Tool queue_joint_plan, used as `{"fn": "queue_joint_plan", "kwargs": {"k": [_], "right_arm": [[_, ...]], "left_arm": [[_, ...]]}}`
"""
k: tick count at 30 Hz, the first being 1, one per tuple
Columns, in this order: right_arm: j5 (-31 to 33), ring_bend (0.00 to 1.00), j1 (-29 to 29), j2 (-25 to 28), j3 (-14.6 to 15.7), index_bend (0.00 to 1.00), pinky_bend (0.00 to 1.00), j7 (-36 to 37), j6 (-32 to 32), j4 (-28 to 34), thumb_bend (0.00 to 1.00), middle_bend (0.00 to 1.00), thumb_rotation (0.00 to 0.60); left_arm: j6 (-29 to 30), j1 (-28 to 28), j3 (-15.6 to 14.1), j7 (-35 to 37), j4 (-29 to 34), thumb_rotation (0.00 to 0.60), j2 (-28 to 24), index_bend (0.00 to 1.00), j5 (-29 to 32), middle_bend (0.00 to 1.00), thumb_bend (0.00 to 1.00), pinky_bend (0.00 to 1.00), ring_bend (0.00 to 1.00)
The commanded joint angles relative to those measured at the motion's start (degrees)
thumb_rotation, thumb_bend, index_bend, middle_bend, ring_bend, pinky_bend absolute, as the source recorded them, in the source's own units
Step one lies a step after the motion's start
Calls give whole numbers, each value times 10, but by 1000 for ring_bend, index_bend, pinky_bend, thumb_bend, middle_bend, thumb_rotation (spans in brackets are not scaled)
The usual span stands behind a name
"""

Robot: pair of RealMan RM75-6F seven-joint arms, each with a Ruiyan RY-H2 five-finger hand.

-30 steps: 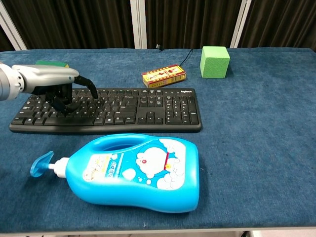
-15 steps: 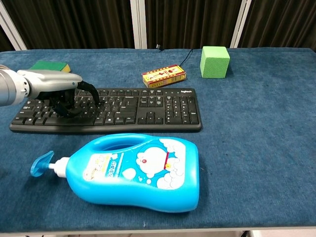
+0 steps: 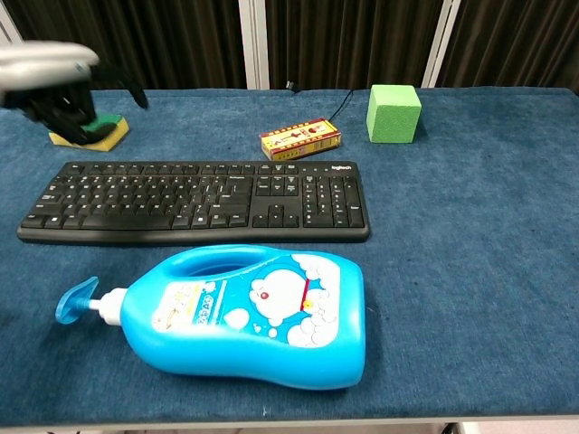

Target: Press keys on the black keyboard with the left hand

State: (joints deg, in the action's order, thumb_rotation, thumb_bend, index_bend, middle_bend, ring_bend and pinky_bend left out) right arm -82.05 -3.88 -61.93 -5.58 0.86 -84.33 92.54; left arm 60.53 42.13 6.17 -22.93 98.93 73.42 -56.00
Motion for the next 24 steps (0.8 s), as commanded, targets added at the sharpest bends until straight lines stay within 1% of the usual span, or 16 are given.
{"fn": "queue_joint_plan", "kwargs": {"k": [1,3,4,6,8,9,12,16,19,24], "right_arm": [[-1,0,0,-1,0,0,0,4,0,-4,147,0,600],[-2,0,-1,-2,0,0,0,7,1,-5,147,0,600],[-4,0,-2,-2,0,0,0,8,1,-6,147,0,600],[-7,0,-2,-2,0,0,0,9,-1,-7,147,0,600],[-8,0,-1,-1,-1,0,0,11,-3,-8,147,0,600],[-7,0,-1,-1,-1,0,0,11,-3,-9,148,0,600],[-5,0,-1,-1,-1,0,0,12,-1,-10,147,0,600],[-9,0,-4,-2,-1,0,0,11,0,-9,147,0,600],[-13,0,-4,-1,-1,0,0,9,-3,-7,147,0,600],[-12,0,-3,0,-1,0,0,5,-4,-3,148,0,600]], "left_arm": [[81,-55,-2,23,23,600,-36,253,-42,788,386,734,755],[112,-79,-7,22,28,600,-50,248,-45,625,312,520,597],[127,-92,-12,22,31,600,-58,239,-49,553,284,434,520],[154,-115,-21,23,32,600,-65,205,-61,394,220,238,347],[183,-144,-36,31,32,600,-73,176,-77,288,173,114,233],[195,-156,-42,36,32,600,-77,164,-84,250,155,81,192],[232,-197,-66,53,34,600,-87,148,-118,206,138,63,142],[290,-250,-94,58,26,600,-92,147,-166,201,136,54,121],[325,-286,-107,65,24,600,-95,147,-185,201,136,50,120],[361,-338,-123,83,23,600,-101,147,-201,201,136,50,124]]}}
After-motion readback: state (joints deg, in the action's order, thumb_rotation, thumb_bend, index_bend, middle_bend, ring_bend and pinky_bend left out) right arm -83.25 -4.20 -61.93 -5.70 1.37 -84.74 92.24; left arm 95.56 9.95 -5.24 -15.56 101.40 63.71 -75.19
